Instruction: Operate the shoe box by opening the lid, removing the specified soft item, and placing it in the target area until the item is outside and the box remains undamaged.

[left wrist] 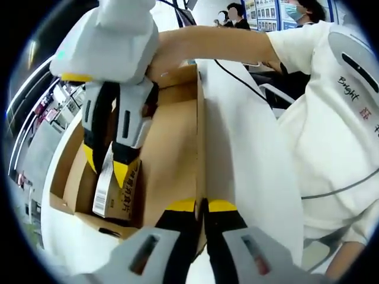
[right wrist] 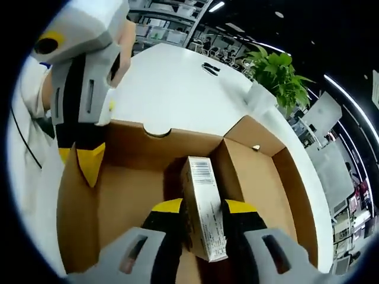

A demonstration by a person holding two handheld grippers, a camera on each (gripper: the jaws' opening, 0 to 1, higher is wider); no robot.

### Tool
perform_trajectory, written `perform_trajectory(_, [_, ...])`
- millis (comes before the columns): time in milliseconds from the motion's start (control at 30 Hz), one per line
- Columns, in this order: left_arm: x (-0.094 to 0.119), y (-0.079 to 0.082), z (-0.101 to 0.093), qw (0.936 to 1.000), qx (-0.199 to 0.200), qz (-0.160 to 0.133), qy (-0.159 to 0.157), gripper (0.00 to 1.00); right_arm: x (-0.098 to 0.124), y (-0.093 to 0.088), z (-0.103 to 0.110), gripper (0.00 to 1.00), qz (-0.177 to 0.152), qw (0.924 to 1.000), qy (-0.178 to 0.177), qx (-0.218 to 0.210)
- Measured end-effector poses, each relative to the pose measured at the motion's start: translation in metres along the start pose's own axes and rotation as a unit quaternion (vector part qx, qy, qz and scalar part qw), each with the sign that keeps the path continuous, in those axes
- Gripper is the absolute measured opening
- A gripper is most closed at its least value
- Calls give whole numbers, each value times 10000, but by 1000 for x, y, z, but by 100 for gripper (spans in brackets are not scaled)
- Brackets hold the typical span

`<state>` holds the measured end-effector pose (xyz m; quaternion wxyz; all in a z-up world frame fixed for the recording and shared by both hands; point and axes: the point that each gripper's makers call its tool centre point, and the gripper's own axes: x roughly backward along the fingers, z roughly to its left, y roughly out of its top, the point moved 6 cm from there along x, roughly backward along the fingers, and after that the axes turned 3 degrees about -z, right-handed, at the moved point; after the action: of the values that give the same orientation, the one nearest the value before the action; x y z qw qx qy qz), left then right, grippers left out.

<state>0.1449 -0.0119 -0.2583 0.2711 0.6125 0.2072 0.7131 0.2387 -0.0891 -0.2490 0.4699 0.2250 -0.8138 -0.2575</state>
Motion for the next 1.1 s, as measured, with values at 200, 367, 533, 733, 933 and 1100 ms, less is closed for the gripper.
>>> perform_trajectory(200, [0, 0, 0, 10000, 0, -3, -1, 3, 4, -1, -1, 20, 121, 9999, 55, 65])
perform_trajectory(367, [0, 0, -1, 10000, -1, -1, 13, 3, 7, -2, -4, 20, 265, 9992, 219, -182])
perform_trajectory(533, [-1, 0, -1, 10000, 4, 22, 5, 3, 9, -6, -7, 20, 793, 9951, 572, -150])
perform_trajectory(733, [-2, 1, -1, 10000, 5, 24, 17, 3, 0, -14, -6, 27, 1233, 9892, 765, -200])
perform_trajectory(933, [-2, 1, -1, 10000, 18, 37, 4, 3, -10, -13, -3, 29, 1363, 9841, 1123, -184])
perform_trajectory(1100, [-1, 0, -1, 10000, 57, 65, -24, 3, -14, -7, 0, 28, 1688, 9743, 1488, -110])
